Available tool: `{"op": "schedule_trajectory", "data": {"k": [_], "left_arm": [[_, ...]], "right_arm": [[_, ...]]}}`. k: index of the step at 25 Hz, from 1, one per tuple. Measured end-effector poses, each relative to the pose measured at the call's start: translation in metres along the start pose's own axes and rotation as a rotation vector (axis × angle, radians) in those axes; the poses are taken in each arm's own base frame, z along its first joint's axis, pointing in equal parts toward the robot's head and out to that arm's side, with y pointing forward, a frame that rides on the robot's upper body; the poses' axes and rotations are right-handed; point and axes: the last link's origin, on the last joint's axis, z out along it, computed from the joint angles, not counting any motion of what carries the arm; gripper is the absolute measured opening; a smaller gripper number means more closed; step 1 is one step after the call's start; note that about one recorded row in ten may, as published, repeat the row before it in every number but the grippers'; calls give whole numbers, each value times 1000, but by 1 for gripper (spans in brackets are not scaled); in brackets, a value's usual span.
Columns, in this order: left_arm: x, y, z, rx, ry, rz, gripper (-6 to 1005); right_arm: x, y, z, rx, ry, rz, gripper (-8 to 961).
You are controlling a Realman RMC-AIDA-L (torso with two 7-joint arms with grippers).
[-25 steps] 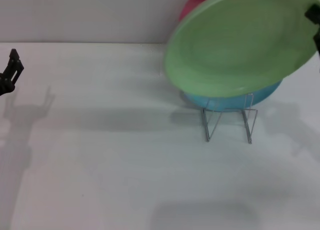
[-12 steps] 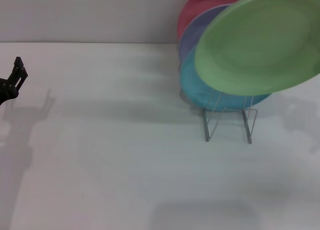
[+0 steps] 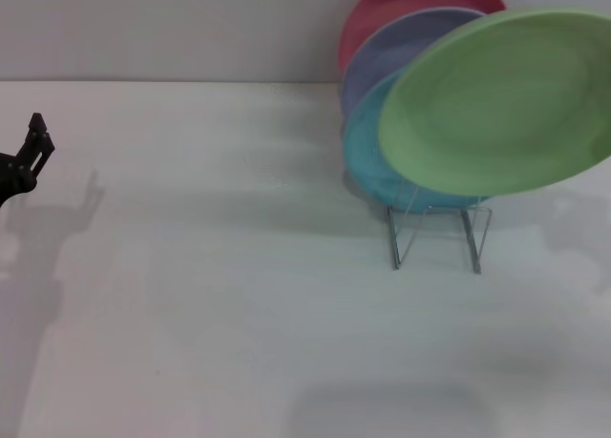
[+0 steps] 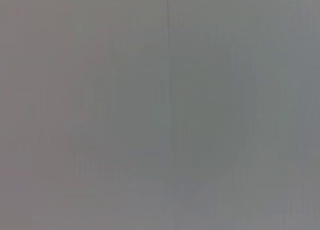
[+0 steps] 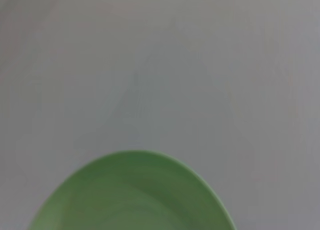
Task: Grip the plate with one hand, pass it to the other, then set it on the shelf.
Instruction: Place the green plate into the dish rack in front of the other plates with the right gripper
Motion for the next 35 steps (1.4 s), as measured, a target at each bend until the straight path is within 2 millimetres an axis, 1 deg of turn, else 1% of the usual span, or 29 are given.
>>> {"op": "schedule_trajectory", "data": {"k": [5, 17, 23, 25, 29, 34, 35], "left_arm": [[-2, 1, -1, -5, -6, 4, 862], [-3, 4, 2, -19, -12, 11, 862], [-4, 5, 4, -24, -15, 13, 862], [-4, 7, 5, -29, -19, 13, 862], [-4, 9, 5, -35, -25, 13, 862], [-5, 9, 5, -35, -32, 13, 862], [-5, 9, 5, -35, -32, 13, 862]], "right_arm": [[2, -4, 2, -2, 5, -30, 36], [14, 2, 6, -32, 47, -35, 36], [25, 7, 10, -44, 100, -42, 35], [33, 11, 13, -33, 126, -19, 35], [40, 16, 15, -30, 143, 12, 36], [45, 22, 17, -42, 148, 48, 105], [45, 22, 17, -42, 148, 48, 148]]}}
